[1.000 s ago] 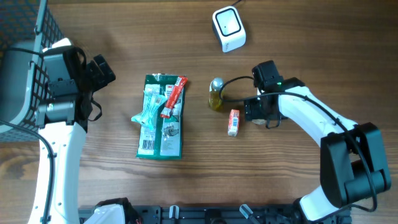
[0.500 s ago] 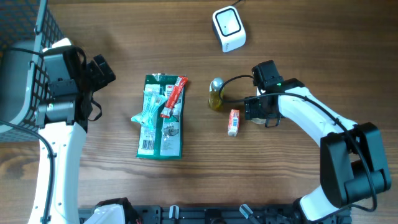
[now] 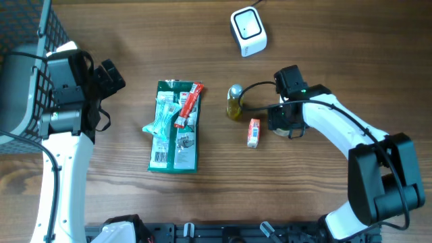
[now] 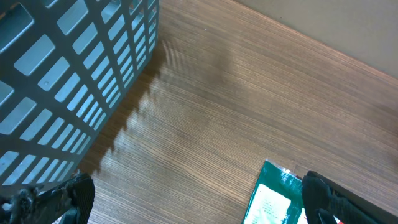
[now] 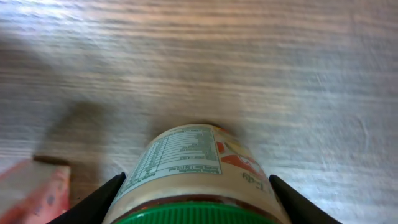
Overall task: Scan the item barcode
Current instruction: 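Close the right gripper on the jar and lift it, then carry the jar up toward the white scanner with the right gripper, then hold the jar under the white scanner with the right gripper, then move the jar to the right edge of the table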
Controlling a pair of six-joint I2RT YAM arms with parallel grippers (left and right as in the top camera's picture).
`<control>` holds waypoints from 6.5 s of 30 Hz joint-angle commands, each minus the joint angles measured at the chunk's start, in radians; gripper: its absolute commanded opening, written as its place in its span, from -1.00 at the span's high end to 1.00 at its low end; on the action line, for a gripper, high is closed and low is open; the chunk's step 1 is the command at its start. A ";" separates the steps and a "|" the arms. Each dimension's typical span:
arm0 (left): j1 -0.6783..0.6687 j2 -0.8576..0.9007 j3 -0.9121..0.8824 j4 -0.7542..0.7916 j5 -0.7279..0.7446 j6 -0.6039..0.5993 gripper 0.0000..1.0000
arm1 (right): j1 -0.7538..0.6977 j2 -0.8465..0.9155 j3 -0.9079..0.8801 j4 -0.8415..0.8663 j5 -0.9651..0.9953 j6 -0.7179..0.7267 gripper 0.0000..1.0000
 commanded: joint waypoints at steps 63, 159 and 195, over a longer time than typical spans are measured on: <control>0.006 0.004 0.008 0.004 -0.009 0.012 -1.00 | -0.300 -0.134 0.076 -0.305 -0.312 0.174 0.53; 0.006 0.004 0.008 0.003 -0.009 0.012 -1.00 | -0.180 0.433 0.895 0.725 -0.559 0.041 0.81; 0.006 0.004 0.008 0.004 -0.009 0.012 -1.00 | -0.825 0.028 0.263 -0.326 -0.059 0.068 0.46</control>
